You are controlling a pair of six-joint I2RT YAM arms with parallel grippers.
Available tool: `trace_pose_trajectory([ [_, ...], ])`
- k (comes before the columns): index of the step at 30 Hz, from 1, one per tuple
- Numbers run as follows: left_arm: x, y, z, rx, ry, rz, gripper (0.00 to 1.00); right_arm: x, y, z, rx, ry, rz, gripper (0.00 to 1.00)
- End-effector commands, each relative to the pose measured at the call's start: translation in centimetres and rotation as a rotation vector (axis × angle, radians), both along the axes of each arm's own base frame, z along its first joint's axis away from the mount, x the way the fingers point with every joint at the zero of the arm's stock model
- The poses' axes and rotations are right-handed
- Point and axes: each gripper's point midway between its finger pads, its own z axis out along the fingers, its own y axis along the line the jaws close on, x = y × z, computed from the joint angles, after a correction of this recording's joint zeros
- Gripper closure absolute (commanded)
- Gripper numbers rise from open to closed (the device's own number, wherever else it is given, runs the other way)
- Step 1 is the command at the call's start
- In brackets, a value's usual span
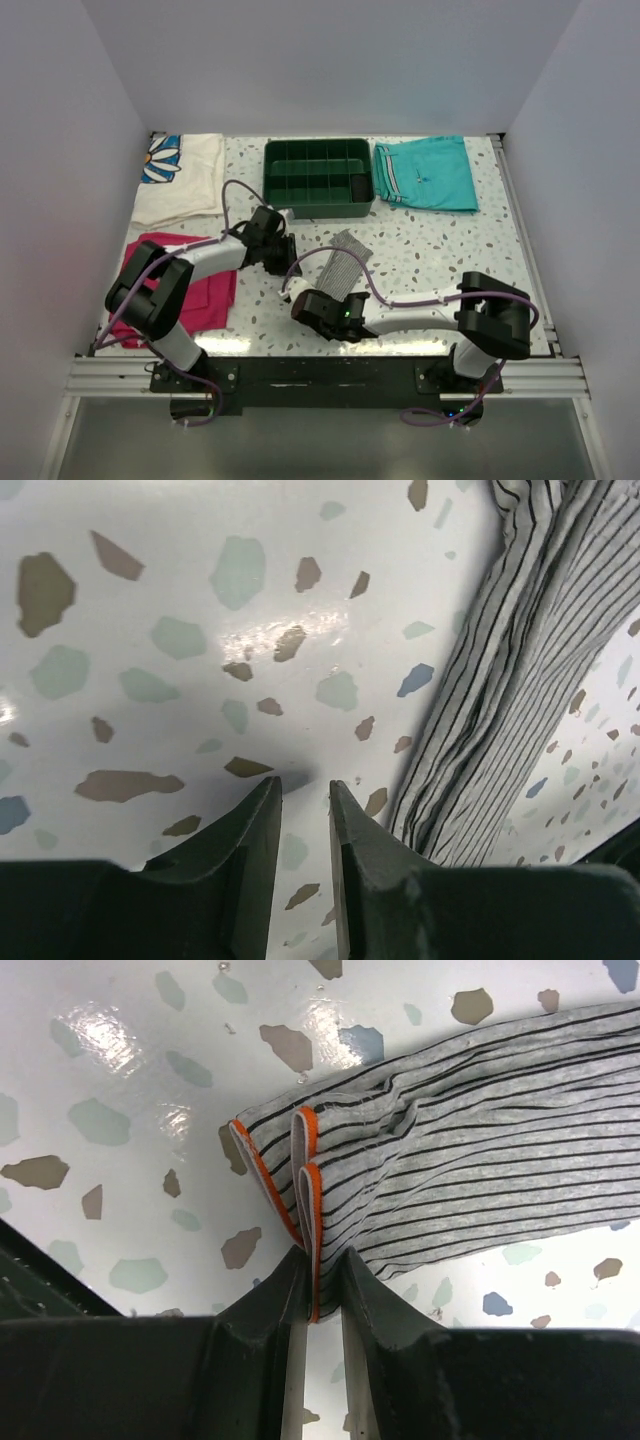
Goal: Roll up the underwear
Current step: Roll the underwear to the center of the board.
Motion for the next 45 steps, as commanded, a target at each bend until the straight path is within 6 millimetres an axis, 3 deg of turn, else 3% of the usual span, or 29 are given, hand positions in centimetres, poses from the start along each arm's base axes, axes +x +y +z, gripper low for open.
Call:
trace_pose_trajectory([
  [1,0.3,1.8,0.6,0.048,-0.034,0.059,0.69,-0.8,1.6,1.9,0.104,0.128,0.009,0.81],
  [9,-0.7,2.3,1.2,0.024,-0.055,0.074,0.69,-0.1,2.7,3.9,0.224,0.317,0.018,0.81],
  [19,-1.4,1.7,2.7,-0.051,-0.107,0.036,0.69,1.9,1.7,5.4,0.396,0.503,-0.021,0.78],
  [30,-1.8,0.7,4.8,-0.142,-0.203,-0.04,0.64,4.4,-0.2,2.8,0.481,0.658,-0.102,0.76],
  [38,-2.0,0.2,5.2,-0.18,-0.218,-0.062,0.63,4.5,-0.3,1.0,0.467,0.718,-0.094,0.75],
  [41,-2.0,0.1,5.1,-0.182,-0.218,-0.068,0.63,4.7,-0.5,1.0,0.462,0.712,-0.09,0.73],
  [45,-1.9,0.4,4.8,-0.162,-0.209,-0.052,0.63,5.2,-0.5,2.5,0.483,0.659,-0.075,0.64],
])
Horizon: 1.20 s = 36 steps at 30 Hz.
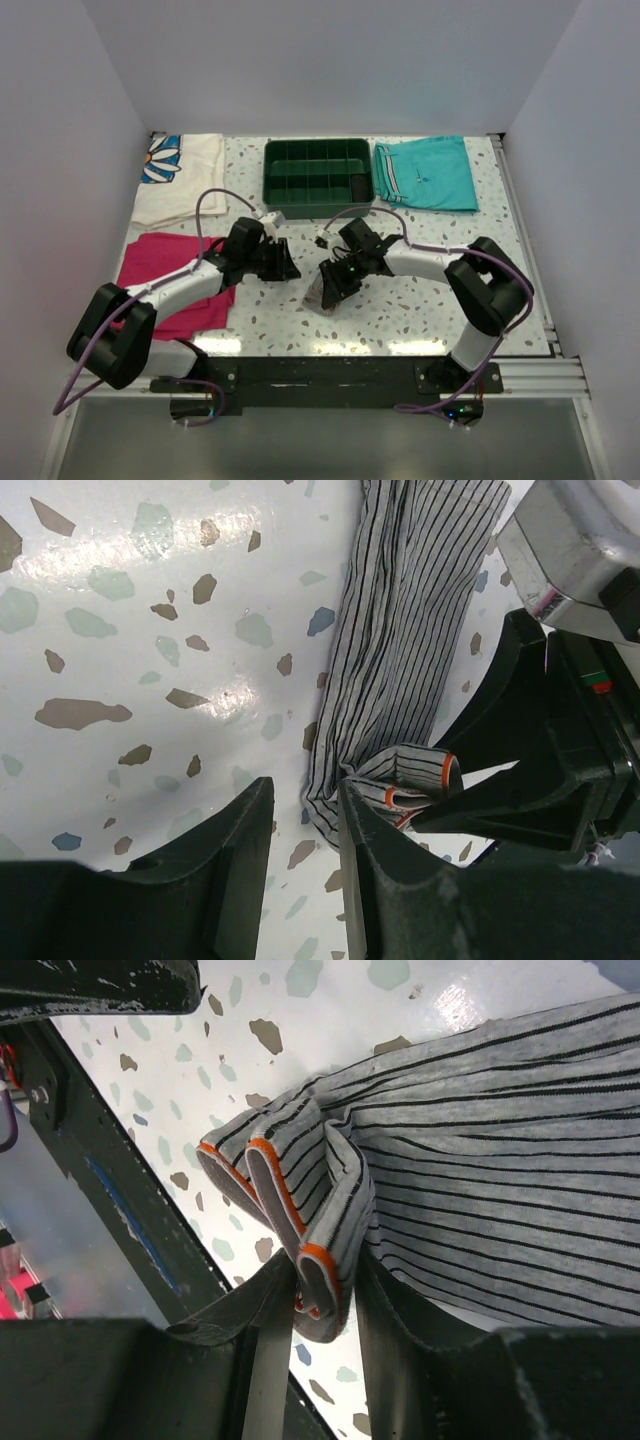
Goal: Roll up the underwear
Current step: Roll the underwear to the center of the board.
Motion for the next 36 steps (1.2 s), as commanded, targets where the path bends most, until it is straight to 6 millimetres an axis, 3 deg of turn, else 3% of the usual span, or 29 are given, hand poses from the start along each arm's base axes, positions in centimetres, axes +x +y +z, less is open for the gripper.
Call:
trace_pose_trajectory([
  [1,0.5,0.1,-0.1,0.009,-0.023,-0.005,0.63,0.8,0.4,2.3,0.051,-0.078,0.01,0.62],
  [5,0.9,0.8,-1.2,0.063,0.027,0.043,0.63,0.8,0.5,3.7,0.062,-0.14,0.014,0.53],
  [10,1.3,1.3,-2.6,0.117,0.085,0.089,0.64,0.3,0.9,4.1,0.045,-0.169,0.029,0.51],
  [15,2.3,1.8,-2.1,0.153,0.073,0.129,0.64,-0.9,2.0,3.0,0.011,-0.165,0.064,0.52],
  [17,2.6,2.1,-1.9,0.171,0.071,0.14,0.64,-0.9,2.4,3.5,0.035,-0.177,0.048,0.53],
  [22,3.0,2.6,-1.7,0.189,0.062,0.154,0.64,-1.2,3.0,3.7,0.05,-0.192,0.053,0.6],
  [27,3.2,2.9,-1.7,0.192,0.063,0.166,0.64,-1.1,3.8,4.9,0.08,-0.197,0.036,0.59],
  [32,3.0,2.8,-1.6,0.18,0.059,0.146,0.65,0.2,3.7,5.3,0.062,-0.249,-0.026,0.73],
  [36,2.2,1.1,-1.1,0.094,0.053,0.053,0.68,1.1,3.2,4.8,0.026,-0.281,-0.064,0.81],
])
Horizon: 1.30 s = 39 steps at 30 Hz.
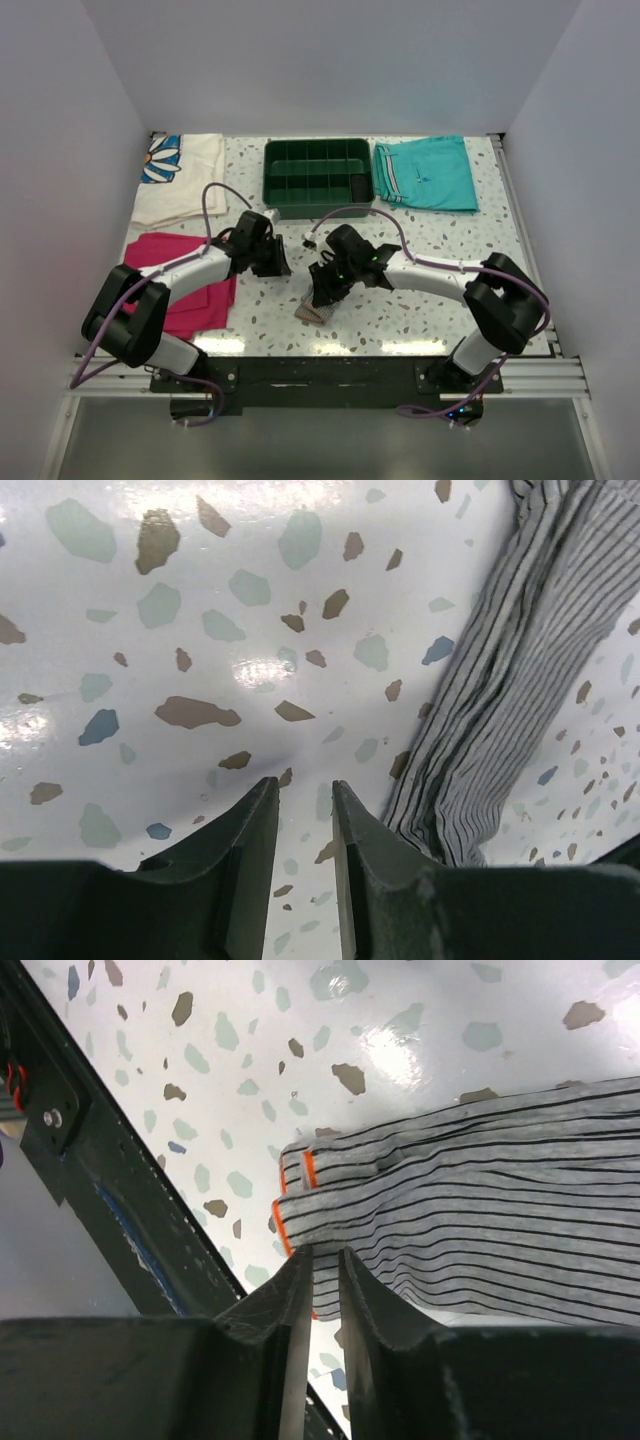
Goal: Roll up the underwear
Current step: Roll the underwear to the center of the board.
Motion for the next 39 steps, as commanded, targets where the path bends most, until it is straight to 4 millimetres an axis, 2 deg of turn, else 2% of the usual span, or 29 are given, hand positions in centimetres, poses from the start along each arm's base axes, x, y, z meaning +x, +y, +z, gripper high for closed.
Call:
trace_pose_trajectory([
  [1,0.0,-2.0,1.6,-0.113,-0.038,-0.094,0.68,1.8,0.5,2.0,0.032,-0.09,-0.059,0.82],
  [6,-2.1,-3.8,1.4,-0.216,0.014,-0.202,0.71,1.6,0.5,2.1,0.035,-0.085,-0.054,0.83],
  [10,-3.9,-4.3,0.8,-0.222,0.048,-0.247,0.74,1.4,0.6,2.1,0.04,-0.074,-0.046,0.83],
  [13,-5.3,-4.7,1.0,-0.247,0.047,-0.268,0.75,1.4,0.5,2.0,0.035,-0.072,-0.045,0.83],
  [22,-7.4,-7.0,1.1,-0.26,0.046,-0.346,0.77,1.0,0.8,1.4,0.04,-0.053,-0.043,0.82],
  [26,-6.3,-5.9,0.7,-0.179,0.012,-0.276,0.79,1.0,0.7,1.5,0.033,-0.061,-0.047,0.82],
  [29,-5.3,-4.0,0.3,-0.07,0.003,-0.2,0.81,0.9,0.5,1.7,0.033,-0.065,-0.049,0.82],
  [32,-4.4,-2.8,0.8,-0.043,-0.011,-0.135,0.82,0.7,0.2,1.7,0.032,-0.065,-0.056,0.82],
  [35,-3.6,-2.6,1.8,-0.063,-0.042,-0.109,0.81,0.5,0.0,1.5,0.032,-0.058,-0.061,0.82],
  [39,-2.8,-4.1,3.5,-0.143,-0.089,-0.127,0.81,0.0,0.2,1.3,0.039,-0.047,-0.065,0.82],
])
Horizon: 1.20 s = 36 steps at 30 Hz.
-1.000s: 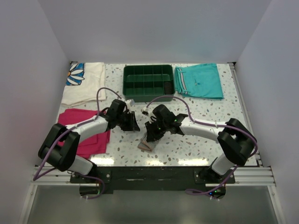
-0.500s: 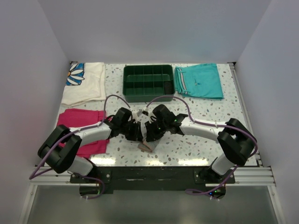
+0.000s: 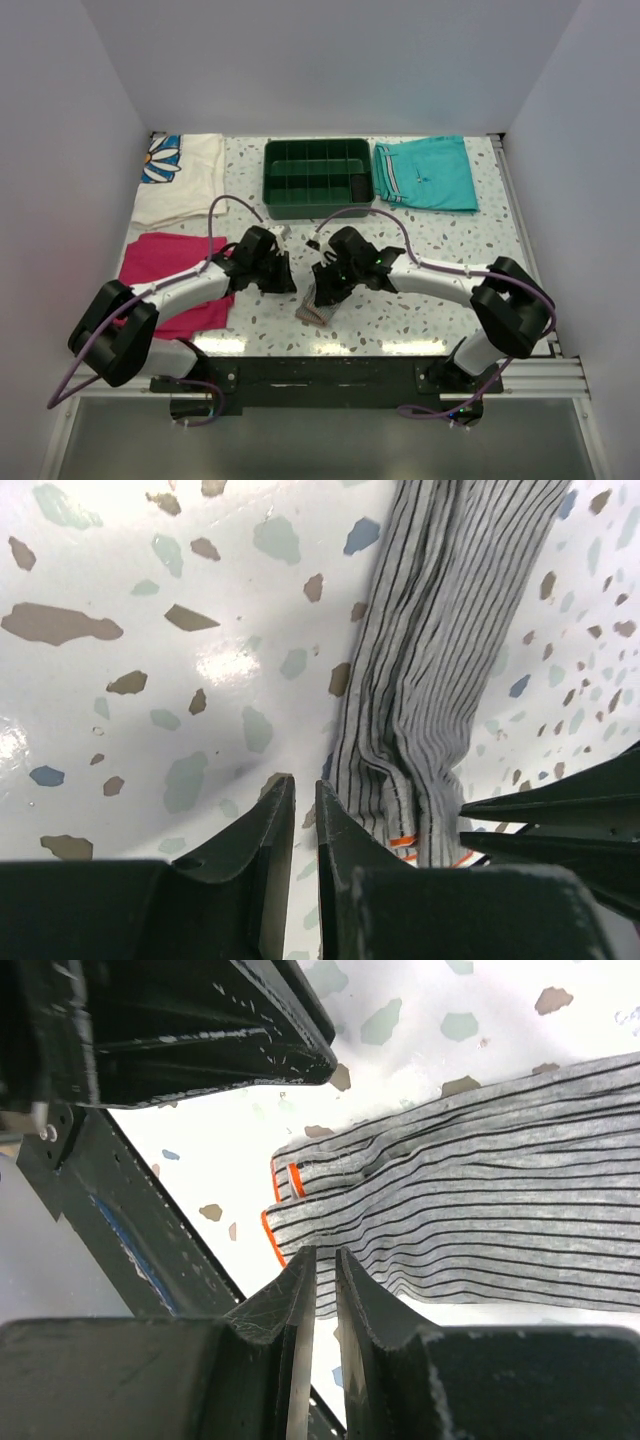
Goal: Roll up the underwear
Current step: Roll the underwear to the center of the board.
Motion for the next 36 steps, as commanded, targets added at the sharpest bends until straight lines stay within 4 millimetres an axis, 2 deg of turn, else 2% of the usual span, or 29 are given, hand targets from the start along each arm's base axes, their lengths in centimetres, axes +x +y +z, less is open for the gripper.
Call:
trace_pose_trajectory([
  [1,2.3,-1.8,3.5,-0.105,-0.095,0.018,0.81,-0.3,0.7,1.0,0.044,-0.023,-0.016,0.82],
  [4,2.4,-2.7,3.9,-0.144,-0.098,-0.012,0.81,-0.5,1.0,0.7,0.05,-0.016,-0.021,0.82],
  [8,1.5,-3.8,3.7,-0.199,-0.069,-0.067,0.81,-0.3,1.0,0.6,0.047,-0.024,-0.032,0.82],
  [14,-0.4,-3.8,2.1,-0.216,-0.013,-0.113,0.82,0.0,0.9,0.4,0.032,-0.035,-0.038,0.82],
  [22,-1.8,-3.6,0.0,-0.19,0.055,-0.122,0.82,0.1,1.1,0.1,0.033,-0.032,-0.041,0.82],
  [25,-1.6,-4.0,0.3,-0.21,0.033,-0.123,0.82,0.1,1.0,-0.2,0.026,-0.029,-0.041,0.81],
  [36,-2.8,-3.9,-0.8,-0.21,0.07,-0.145,0.83,-0.8,1.4,-2.1,-0.011,-0.004,-0.034,0.81],
])
